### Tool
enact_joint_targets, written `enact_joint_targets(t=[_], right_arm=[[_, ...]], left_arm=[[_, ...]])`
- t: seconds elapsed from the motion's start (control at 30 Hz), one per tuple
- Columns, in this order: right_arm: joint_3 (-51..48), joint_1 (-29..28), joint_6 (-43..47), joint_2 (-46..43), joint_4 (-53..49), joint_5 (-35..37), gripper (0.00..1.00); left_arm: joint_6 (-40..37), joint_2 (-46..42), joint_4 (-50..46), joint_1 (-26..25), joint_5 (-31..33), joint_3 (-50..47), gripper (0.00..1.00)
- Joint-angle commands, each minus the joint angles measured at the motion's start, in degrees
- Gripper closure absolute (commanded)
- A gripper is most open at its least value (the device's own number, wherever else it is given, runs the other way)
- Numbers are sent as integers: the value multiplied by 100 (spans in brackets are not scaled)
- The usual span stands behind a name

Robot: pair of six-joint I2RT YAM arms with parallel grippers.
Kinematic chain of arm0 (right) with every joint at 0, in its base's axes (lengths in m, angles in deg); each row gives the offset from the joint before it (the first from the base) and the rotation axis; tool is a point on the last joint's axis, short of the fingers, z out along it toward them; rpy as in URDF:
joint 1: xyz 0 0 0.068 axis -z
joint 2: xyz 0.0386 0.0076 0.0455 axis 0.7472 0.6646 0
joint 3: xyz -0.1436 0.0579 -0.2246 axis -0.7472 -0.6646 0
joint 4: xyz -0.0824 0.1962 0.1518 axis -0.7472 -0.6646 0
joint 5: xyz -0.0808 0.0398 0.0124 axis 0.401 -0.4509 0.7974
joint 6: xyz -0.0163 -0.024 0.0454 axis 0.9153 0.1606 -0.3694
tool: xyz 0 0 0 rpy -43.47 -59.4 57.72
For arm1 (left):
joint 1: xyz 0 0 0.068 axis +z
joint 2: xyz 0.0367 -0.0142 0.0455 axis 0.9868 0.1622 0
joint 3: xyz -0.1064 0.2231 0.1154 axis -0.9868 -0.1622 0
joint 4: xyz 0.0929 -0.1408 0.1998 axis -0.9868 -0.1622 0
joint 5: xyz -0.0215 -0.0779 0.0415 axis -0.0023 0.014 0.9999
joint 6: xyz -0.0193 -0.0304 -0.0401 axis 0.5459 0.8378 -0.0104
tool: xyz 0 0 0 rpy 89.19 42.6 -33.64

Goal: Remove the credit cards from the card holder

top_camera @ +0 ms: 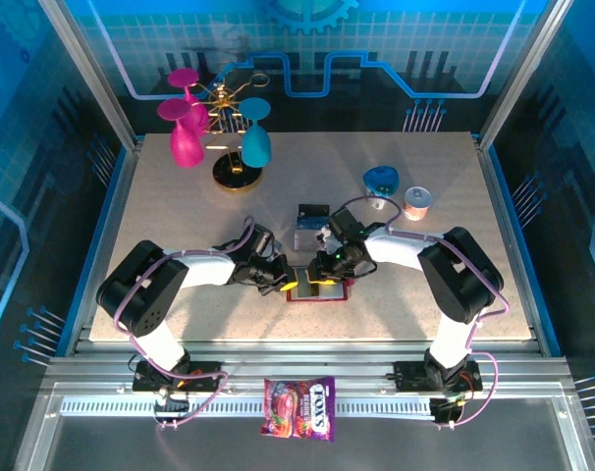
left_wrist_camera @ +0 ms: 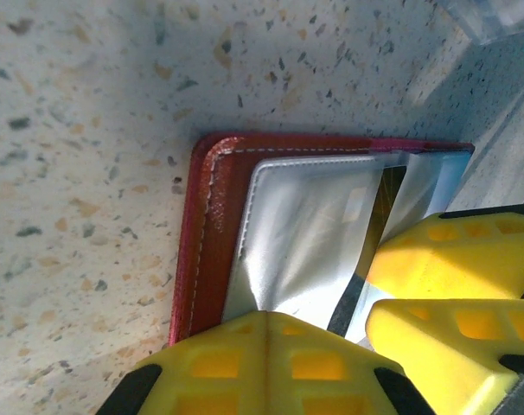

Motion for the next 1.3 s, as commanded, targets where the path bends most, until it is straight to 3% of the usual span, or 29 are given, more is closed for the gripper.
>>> enact_joint_targets(t=[0.0,0.57,1.27], right_arm=[[-44,59,-51,127,-17,-127,65],[84,58,31,151,-310,52,65],[-468,316,-481,-120,793,-836,71]], left_arm=[[-124,155,-179,-34,-35,-158,95],[-182,237,-237,-21,-35,-167,97],[-198,314,-307,-25,-26,-202,98]])
